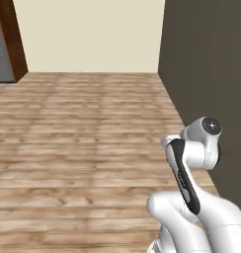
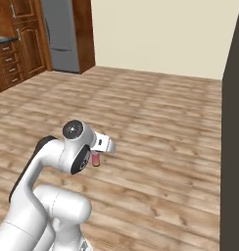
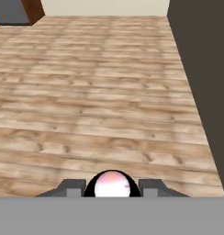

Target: Place the large bottle from the dining counter next to the other large bottle outside the sink, and place the small bottle from the dining counter next to the other small bottle inside the sink.

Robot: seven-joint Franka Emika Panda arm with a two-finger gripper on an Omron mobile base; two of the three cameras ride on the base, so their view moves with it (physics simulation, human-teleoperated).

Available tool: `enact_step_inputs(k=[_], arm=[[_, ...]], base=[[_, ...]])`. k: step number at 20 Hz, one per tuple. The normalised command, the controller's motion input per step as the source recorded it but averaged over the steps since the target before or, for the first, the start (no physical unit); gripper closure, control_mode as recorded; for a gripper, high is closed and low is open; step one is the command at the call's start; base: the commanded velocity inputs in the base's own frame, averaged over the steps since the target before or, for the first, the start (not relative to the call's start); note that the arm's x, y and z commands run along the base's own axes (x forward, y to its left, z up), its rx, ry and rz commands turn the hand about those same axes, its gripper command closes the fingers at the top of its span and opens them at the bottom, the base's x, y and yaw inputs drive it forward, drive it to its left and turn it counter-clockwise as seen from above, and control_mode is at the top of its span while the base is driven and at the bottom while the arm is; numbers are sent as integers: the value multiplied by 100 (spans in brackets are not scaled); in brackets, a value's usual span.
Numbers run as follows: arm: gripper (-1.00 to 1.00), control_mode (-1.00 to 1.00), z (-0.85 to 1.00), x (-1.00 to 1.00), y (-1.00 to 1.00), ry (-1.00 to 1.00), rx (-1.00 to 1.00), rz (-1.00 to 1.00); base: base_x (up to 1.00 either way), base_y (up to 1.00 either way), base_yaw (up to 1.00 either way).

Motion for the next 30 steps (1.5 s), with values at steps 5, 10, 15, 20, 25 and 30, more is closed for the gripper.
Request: enact_step_inputs(k=[5, 10, 15, 20, 25, 30], arm=[[100, 100, 0, 0, 0, 0, 0, 0], [100, 100, 0, 0, 0, 0, 0, 0], [100, 100, 0, 0, 0, 0, 0, 0], [100, 100, 0, 0, 0, 0, 0, 0], [100, 100, 0, 0, 0, 0, 0, 0], [100, 100, 0, 0, 0, 0, 0, 0]], base=[[100, 0, 26], [89, 0, 28], [77, 10, 32], [77, 17, 35], [77, 14, 36], [73, 19, 36]])
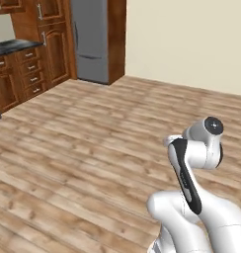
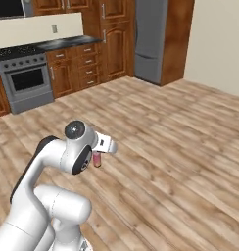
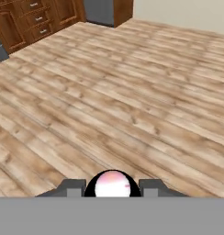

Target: Place the large bottle from the dining counter next to the other large bottle outside the sink, and place the small bottle from the dining counter next to the other small bottle inside the sink.

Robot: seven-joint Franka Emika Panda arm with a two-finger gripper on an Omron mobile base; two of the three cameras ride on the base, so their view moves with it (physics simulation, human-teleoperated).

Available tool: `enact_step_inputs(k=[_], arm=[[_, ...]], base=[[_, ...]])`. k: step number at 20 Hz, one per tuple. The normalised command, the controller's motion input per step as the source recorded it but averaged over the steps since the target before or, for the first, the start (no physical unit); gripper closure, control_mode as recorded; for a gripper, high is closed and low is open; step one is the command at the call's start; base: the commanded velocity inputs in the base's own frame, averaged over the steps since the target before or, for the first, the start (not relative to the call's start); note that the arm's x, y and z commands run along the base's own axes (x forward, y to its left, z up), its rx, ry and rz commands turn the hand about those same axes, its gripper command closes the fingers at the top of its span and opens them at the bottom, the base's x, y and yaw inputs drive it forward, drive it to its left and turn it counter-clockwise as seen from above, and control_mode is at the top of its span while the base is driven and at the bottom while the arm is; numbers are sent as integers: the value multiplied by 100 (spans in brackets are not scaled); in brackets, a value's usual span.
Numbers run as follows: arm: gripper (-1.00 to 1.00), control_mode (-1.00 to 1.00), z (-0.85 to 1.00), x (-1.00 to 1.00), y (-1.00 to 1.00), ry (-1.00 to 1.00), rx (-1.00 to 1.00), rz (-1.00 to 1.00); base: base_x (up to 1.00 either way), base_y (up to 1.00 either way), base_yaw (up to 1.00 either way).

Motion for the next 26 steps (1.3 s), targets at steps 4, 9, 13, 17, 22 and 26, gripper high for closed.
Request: enact_step_inputs(k=[4, 9, 13, 17, 22, 26], arm=[[100, 100, 0, 0, 0, 0, 0, 0], [100, 100, 0, 0, 0, 0, 0, 0], [100, 100, 0, 0, 0, 0, 0, 0], [100, 100, 0, 0, 0, 0, 0, 0], [100, 100, 0, 0, 0, 0, 0, 0], [100, 100, 0, 0, 0, 0, 0, 0]], base=[[69, 26, 37], [72, 32, 38], [81, 31, 36], [85, 23, 37], [99, 2, 40], [100, 0, 42]])
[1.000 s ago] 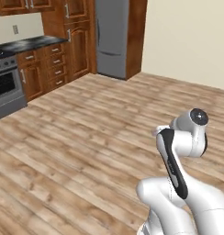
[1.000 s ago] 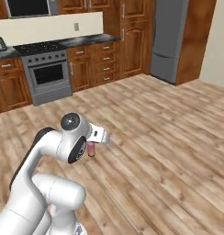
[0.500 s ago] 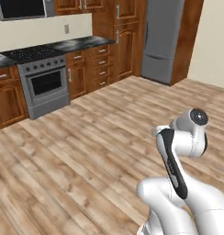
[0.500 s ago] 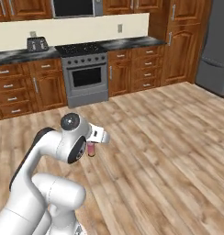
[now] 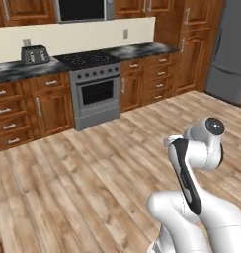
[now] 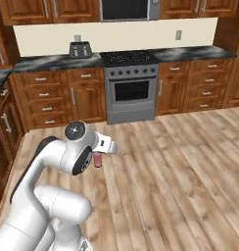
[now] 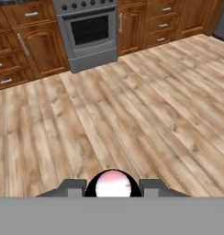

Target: Place the large bottle from the dining counter next to the other large bottle outside the sink, and place the small bottle from the dining counter next to the other small bottle inside the sink.

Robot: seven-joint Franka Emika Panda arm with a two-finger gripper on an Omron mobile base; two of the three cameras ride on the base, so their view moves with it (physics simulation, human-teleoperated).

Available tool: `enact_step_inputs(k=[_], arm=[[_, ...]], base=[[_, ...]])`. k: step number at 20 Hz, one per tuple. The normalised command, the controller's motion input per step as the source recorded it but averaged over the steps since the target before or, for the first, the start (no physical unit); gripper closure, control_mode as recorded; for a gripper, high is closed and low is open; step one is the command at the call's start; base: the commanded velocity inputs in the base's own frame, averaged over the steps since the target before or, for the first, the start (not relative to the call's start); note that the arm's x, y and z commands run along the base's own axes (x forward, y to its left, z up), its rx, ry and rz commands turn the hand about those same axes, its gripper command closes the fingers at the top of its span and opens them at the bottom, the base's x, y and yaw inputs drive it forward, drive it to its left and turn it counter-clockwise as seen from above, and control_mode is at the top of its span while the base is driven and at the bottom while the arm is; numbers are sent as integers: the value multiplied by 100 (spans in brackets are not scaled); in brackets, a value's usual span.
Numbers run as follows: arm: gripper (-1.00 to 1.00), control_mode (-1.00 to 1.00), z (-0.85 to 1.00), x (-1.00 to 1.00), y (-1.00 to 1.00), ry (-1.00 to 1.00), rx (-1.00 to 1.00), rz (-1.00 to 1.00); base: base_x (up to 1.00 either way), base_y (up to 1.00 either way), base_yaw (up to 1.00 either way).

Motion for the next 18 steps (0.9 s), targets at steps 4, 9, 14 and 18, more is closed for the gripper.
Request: enact_step_inputs(k=[4, 9, 14, 18], arm=[[100, 100, 0, 0, 0, 0, 0, 0], [100, 100, 0, 0, 0, 0, 0, 0], [100, 100, 0, 0, 0, 0, 0, 0], [100, 100, 0, 0, 0, 0, 0, 0]], base=[[100, -6, 46], [88, -16, 49], [72, -26, 50], [51, -37, 49]])
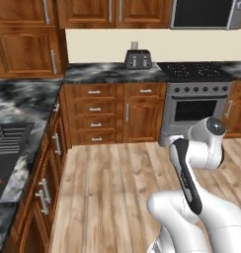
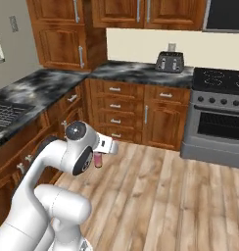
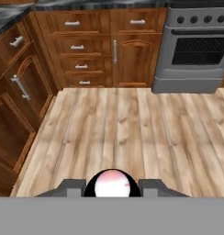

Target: Place the large bottle from the dining counter next to the other large bottle outside the sink, and place the small bottle from the dining counter next to the other small bottle inside the sink.

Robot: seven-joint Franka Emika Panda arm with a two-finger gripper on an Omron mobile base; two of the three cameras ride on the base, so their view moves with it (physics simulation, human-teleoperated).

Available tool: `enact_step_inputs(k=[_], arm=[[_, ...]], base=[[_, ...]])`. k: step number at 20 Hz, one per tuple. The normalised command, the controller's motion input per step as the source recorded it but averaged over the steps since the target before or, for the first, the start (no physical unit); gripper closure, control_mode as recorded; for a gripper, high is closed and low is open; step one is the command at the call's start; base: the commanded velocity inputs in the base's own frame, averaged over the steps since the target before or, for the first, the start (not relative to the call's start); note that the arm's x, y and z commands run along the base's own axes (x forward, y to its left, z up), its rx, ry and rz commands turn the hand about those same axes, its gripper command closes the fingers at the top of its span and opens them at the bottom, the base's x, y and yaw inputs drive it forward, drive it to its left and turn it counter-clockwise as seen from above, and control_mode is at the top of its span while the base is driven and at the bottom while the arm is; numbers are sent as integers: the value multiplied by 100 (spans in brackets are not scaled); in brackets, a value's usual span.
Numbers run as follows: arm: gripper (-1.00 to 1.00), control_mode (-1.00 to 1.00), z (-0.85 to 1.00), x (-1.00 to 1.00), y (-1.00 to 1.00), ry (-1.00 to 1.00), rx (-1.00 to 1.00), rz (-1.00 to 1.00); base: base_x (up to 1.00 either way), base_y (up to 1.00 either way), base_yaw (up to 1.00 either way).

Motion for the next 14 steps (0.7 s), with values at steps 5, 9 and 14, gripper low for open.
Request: enact_step_inputs(k=[5, 9, 14], arm=[[100, 100, 0, 0, 0, 0, 0, 0], [100, 100, 0, 0, 0, 0, 0, 0], [100, 100, 0, 0, 0, 0, 0, 0]], base=[[36, -52, 46], [29, -58, 47], [34, -60, 48]])
